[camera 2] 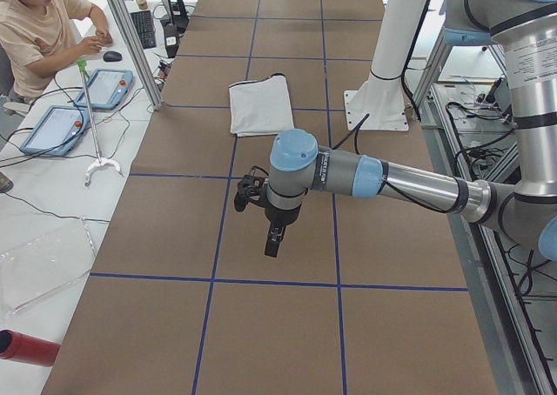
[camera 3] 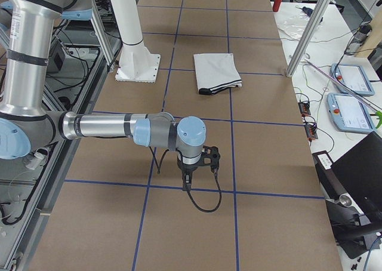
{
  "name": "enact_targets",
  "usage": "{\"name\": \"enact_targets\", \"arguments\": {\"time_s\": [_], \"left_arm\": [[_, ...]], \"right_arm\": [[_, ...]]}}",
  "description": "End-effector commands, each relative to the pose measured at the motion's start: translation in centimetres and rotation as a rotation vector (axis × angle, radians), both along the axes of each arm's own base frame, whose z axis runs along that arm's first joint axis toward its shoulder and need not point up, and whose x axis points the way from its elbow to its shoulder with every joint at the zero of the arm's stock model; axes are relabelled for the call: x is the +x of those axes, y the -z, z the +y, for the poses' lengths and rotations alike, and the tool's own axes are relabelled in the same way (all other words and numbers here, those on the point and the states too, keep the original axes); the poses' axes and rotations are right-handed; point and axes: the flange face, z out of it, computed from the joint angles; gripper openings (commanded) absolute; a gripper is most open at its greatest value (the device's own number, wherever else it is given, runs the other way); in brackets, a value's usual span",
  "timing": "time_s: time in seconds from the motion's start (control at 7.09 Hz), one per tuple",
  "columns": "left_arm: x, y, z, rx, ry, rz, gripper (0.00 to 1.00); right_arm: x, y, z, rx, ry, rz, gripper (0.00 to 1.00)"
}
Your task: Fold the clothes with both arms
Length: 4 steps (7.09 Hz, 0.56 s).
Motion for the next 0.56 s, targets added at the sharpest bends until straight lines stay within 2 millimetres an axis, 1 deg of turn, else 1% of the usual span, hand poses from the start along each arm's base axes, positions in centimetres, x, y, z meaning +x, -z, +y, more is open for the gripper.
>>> {"name": "enact_targets", "arguments": {"time_s": [0.0, 0.42], "left_arm": [[0.01, -0.11, 0.05, -0.003, 0.0, 0.001, 1.0], [0.01, -0.32, 0.03, -0.006, 0.0, 0.001, 1.0]], "right_arm": [[-0.01, 0.66, -0.29, 0.013, -0.001, -0.001, 1.0], [-0.01, 0.97, -0.33, 0.02, -0.001, -0.002, 1.0]]}}
